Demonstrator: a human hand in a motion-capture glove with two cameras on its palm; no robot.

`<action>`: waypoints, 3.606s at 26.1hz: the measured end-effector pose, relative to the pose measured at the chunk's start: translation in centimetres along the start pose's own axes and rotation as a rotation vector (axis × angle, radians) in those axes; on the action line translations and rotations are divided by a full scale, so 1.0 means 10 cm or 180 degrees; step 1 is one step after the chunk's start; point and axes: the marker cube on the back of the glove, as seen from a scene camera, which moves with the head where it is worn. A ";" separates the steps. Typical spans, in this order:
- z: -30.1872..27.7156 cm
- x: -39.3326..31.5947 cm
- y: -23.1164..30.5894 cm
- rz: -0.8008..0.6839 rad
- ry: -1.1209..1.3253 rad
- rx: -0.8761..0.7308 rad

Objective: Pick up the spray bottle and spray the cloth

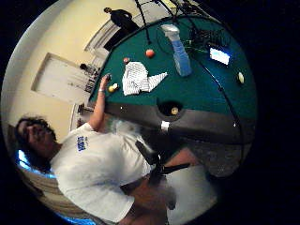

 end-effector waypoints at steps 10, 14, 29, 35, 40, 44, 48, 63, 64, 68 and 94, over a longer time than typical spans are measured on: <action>0.10 0.11 -0.10 -0.0053 0.0025 0.0164; 0.18 0.17 0.02 0.0102 -0.0056 -0.0085; 0.77 0.36 0.19 0.0424 -0.0626 -0.0070; 1.05 0.43 0.23 0.0575 -0.1229 -0.0158; 1.20 0.47 0.16 0.0712 -0.1817 -0.0077; 1.31 0.49 0.07 0.0775 -0.2027 -0.0049; 1.42 0.48 -0.03 0.0792 -0.2182 -0.0040; 1.72 0.41 -0.69 0.0989 -0.2546 0.0198; 1.73 0.41 -0.74 0.1024 -0.2580 0.0243; 1.78 0.43 -0.93 0.1155 -0.2709 0.0411; 1.92 0.28 -1.33 0.1389 -0.2975 0.0789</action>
